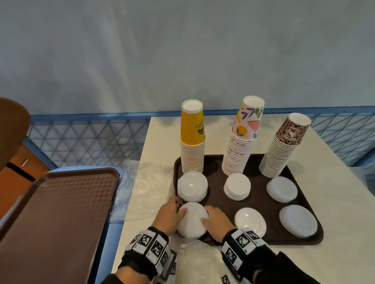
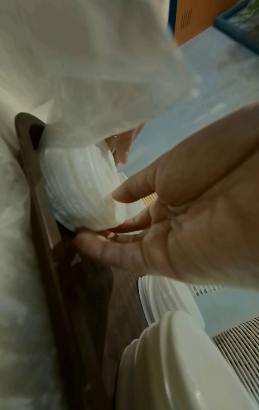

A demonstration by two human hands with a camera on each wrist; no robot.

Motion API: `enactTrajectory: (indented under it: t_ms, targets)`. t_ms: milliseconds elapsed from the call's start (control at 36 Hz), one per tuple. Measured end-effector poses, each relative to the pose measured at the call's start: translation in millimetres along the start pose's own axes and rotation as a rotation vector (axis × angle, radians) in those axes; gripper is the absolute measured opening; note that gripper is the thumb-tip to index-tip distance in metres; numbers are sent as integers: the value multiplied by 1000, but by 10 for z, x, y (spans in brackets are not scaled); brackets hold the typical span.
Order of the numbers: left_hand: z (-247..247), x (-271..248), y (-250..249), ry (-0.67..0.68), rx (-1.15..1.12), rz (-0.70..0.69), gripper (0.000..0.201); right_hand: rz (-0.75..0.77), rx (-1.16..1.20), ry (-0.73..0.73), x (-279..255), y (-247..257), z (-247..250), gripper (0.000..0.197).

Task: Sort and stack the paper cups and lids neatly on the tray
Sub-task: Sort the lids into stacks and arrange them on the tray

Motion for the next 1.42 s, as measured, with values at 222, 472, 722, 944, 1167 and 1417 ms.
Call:
enactTrajectory:
  t_ms: [222,472,722,944,1167,1417]
  targets:
    - [76,95,-200,-14,-94,-33,40,88,114,-170,92,219,327,59]
    - [272,66,-426,-147,-65,-84,52,84,146,-128,76,171,526,64]
    - [-284,-391,-1108,73,-150,-257,59,-3,-10,-217,-317,-544,1130,49]
    - [-1261,-444,-1003,258,230,-179,40,-14,-67,-40,-462,-960,953,48]
    - [-1130,-160,-1059,136,52,-7,66,-11,49,-121,-330,-1034,1142,68]
    - [-1046,262,-1270,108,-111,85,54,75,68,-74,-52,-903,1305,57]
Point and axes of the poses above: each hand's wrist, its own x-axis towards the middle knuckle, its own z-axis out of the back of the hand, y = z × x, the point moved 9 cm from there along x, towards the middle knuckle, and after that the axes turned 10 degrees about z, right-handed, at the moved point
